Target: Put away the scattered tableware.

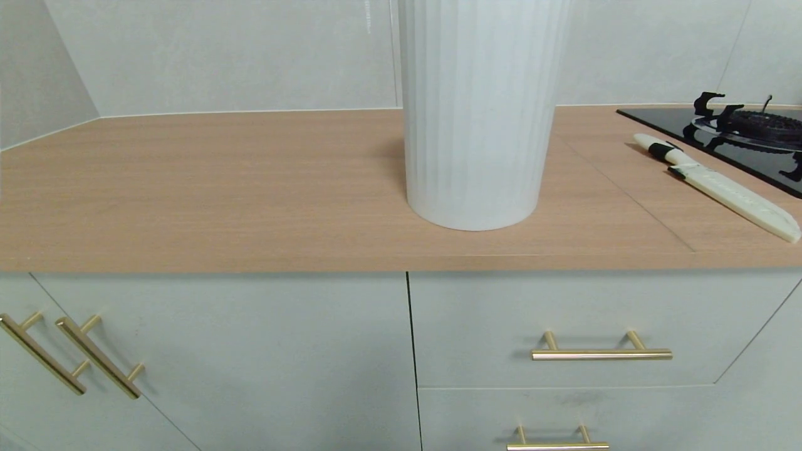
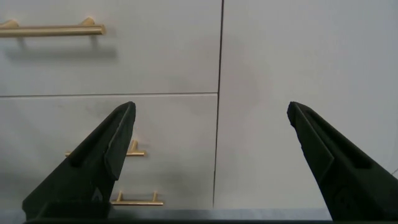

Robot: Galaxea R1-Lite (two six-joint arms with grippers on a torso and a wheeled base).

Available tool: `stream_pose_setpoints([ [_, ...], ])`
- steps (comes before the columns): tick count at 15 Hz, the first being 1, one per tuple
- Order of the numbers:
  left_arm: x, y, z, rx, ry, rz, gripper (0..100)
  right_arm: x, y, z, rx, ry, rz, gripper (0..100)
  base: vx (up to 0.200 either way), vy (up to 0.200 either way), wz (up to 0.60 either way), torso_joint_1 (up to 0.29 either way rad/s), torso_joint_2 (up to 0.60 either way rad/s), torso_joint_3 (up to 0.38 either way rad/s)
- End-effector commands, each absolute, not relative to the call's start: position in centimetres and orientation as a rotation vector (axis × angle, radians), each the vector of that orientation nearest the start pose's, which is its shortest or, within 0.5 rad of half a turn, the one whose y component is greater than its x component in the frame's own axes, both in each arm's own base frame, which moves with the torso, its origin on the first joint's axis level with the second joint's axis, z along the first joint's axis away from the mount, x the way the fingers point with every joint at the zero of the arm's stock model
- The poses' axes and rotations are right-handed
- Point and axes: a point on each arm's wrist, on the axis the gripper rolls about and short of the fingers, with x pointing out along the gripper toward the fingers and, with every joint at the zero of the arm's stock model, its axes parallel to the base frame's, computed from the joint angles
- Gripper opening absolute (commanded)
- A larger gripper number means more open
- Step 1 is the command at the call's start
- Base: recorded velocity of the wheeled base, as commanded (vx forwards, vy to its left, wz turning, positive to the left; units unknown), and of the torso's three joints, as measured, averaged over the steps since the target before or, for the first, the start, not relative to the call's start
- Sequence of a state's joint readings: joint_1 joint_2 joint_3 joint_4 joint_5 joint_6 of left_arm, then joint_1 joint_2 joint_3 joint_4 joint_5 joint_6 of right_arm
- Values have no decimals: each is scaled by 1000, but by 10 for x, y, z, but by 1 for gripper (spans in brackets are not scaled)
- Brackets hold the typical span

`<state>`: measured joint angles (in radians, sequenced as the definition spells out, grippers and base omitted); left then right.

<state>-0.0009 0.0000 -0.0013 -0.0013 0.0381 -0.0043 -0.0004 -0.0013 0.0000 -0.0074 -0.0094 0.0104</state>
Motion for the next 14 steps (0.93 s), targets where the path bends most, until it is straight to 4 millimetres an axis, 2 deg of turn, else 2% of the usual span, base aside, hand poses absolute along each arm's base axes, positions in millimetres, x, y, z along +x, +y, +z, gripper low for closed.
stream_pose_setpoints([
  [1,-23,1,76,-5,0,37,100,-23,0,76,11,-8,-9,100,0,0,0,0,0,0],
  [5,-23,1,76,-5,-2,37,100,-23,0,76,11,-8,-9,100,0,0,0,5,-18,-9],
  [9,-23,1,76,-5,0,37,100,-23,0,76,11,-8,-9,100,0,0,0,71,-227,-277],
  [14,-23,1,76,-5,-2,37,100,-23,0,76,11,-8,-9,100,0,0,0,131,-526,-308],
])
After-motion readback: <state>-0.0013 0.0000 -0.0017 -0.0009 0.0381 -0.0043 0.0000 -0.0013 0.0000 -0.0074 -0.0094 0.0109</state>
